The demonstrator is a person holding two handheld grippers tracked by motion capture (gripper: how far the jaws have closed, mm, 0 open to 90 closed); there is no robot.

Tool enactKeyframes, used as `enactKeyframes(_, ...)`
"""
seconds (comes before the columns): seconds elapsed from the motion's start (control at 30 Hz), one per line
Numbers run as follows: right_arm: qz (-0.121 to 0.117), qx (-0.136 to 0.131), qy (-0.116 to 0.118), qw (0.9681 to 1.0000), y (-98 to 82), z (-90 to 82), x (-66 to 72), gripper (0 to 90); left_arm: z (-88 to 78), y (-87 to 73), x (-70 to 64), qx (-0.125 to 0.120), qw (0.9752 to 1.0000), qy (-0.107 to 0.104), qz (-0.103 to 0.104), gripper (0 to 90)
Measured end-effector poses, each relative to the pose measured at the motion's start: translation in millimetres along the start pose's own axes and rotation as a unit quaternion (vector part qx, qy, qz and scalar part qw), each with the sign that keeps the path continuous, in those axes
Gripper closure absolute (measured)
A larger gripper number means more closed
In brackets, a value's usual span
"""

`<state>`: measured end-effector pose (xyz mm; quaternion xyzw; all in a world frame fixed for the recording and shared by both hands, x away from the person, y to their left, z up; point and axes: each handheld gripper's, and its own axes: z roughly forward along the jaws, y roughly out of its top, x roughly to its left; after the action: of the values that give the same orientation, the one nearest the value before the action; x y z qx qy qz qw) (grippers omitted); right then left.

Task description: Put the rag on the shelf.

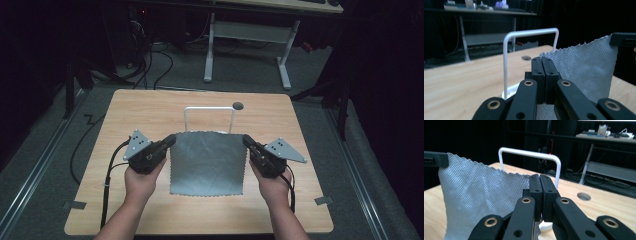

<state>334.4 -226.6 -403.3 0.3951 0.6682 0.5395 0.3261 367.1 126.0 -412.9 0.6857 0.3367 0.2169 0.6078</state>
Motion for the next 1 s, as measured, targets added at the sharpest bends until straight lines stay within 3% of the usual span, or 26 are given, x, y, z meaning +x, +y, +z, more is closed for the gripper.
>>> enactKeyframes(0.37, -0.009, -0.049, -0.003, 0.9988, 42.7, -3.1, -1.8, 89.4, -5.3, 47.6, -1.0, -0.05, 0.9983, 0.007, 0.03, 89.9)
enactKeyframes(0.5, -0.017, -0.065, -0.004, 0.9977, 56.2, -5.4, -3.2, 89.4, -7.1, 58.2, -0.5, -0.059, 0.9975, 0.009, 0.038, 89.9)
enactKeyframes(0.73, -0.01, -0.06, 0.0, 0.9981, 58.7, -0.8, -6.3, 89.4, -1.8, 60.5, 2.9, -0.053, 0.9975, 0.013, 0.045, 89.9)
enactKeyframes(1.0, 0.001, -0.049, -0.002, 0.9988, 61.5, 12.9, -19.3, 89.5, 21.0, 64.7, 19.5, -0.022, 0.9979, 0.031, 0.052, 89.9)
